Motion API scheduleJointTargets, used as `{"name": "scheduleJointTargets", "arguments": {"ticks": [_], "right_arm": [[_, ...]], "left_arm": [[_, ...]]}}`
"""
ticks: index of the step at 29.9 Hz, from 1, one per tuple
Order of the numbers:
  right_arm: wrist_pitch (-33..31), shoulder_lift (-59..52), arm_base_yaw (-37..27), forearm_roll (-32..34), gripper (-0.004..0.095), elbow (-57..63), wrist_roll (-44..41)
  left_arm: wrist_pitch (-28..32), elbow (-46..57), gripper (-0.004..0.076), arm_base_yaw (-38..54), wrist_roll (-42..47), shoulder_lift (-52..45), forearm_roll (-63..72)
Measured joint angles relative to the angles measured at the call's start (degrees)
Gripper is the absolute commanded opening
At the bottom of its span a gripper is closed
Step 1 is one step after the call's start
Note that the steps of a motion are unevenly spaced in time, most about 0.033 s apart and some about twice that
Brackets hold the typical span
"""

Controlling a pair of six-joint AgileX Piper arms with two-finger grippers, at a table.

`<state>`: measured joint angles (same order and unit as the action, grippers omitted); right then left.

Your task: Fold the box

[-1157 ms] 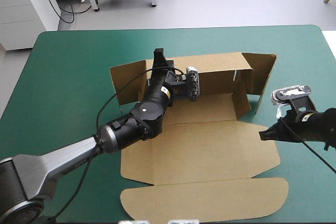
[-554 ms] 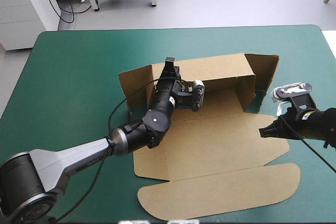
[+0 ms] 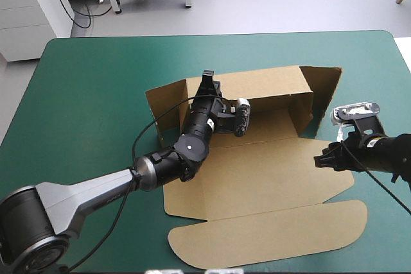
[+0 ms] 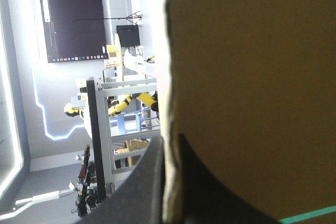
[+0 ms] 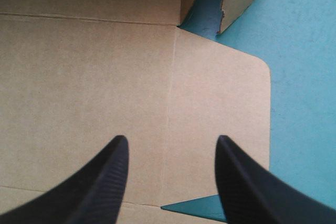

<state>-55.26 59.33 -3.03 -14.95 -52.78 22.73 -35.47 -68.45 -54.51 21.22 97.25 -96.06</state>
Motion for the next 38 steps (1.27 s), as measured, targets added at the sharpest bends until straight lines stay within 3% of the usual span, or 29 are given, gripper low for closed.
{"name": "scheduleJointTargets", "arguments": {"ticks": [19,29,38], "right_arm": [[0.8,0.0,0.0,-2.2,0.0645,1.0,0.0],[-5.4,-0.2,0.0,-2.1,0.0645,-7.9,-0.6],[-11.5,-0.6,0.0,-2.2,0.0645,-16.4,-2.0]], "left_arm": [[9.1,0.0,-0.0008,0.1,-2.8,-0.9,-1.2],[11.4,0.0,-0.0008,0.1,-2.5,-1.5,-1.1],[12.9,0.0,-0.0008,1.8,11.5,-1.5,-2.3]]}}
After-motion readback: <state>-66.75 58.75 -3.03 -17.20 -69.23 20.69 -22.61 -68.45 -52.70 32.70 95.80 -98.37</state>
